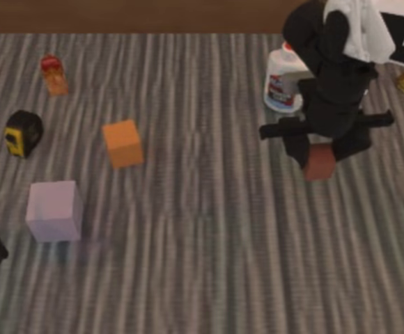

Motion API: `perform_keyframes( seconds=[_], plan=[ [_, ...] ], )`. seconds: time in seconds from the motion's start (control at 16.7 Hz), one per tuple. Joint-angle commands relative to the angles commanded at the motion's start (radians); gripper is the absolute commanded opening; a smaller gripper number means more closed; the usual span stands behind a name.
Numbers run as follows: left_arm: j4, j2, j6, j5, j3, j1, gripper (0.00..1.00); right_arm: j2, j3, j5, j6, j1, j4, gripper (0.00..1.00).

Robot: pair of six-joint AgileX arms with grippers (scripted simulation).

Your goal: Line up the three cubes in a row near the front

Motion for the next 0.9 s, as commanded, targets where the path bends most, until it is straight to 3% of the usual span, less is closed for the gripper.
perform_keyframes(
  seconds=[0.36, 0.9],
  plan=[
    [0.000, 0.000, 0.000, 0.000, 0.000, 0.000, 1.00, -0.014, -0.016, 0.000, 0.017, 0.008, 0.004, 0.00],
    [0.000, 0.000, 0.000, 0.000, 0.000, 0.000, 1.00, -0.326, -0.401, 0.007, 0.381, 0.270, 0.064, 0.00]
  ],
)
